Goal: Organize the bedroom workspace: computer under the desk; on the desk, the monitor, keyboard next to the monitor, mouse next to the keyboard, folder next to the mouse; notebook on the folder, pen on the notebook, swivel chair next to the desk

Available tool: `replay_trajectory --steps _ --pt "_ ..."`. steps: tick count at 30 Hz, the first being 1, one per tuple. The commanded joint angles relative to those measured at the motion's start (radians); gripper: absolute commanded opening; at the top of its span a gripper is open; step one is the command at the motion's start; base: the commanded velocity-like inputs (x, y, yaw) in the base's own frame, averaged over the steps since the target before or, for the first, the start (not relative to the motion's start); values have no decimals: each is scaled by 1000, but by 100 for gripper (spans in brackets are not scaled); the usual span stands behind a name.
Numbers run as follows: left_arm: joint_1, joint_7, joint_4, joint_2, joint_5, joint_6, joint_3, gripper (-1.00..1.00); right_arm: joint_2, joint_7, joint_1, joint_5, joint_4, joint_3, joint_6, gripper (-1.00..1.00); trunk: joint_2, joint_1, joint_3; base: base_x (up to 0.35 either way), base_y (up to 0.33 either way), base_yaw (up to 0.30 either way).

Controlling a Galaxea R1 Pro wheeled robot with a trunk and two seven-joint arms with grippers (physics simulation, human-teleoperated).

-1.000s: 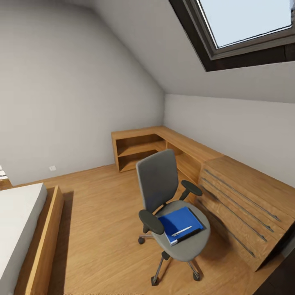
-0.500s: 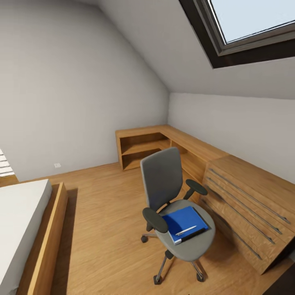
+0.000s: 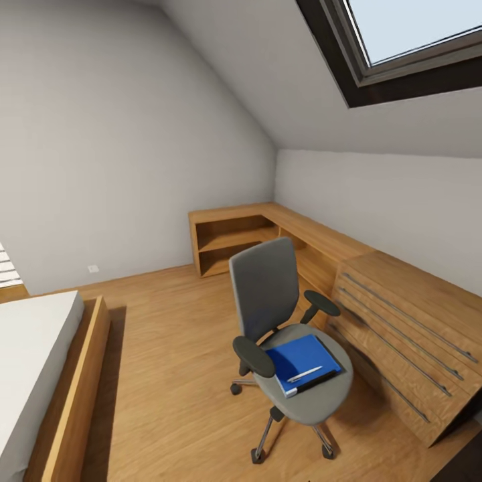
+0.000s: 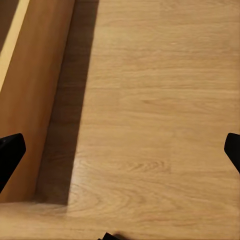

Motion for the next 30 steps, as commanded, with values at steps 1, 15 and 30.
replay_trajectory --steps 1,15,30 --pt "-1 7 0 1 8 -4 -8 100 0 -10 -1 1 1 8 0 100 -8 4 -4 0 0 0" --pt "-56 104 -505 25 6 574 29 100 -15 -41 -4 -5 -426 4 286 100 -106 58 -48 0 0 0" --pt "-358 122 -707 25 98 890 186 100 -29 -50 -322 -199 -712 -40 1132 100 -211 115 -95 0 0 0"
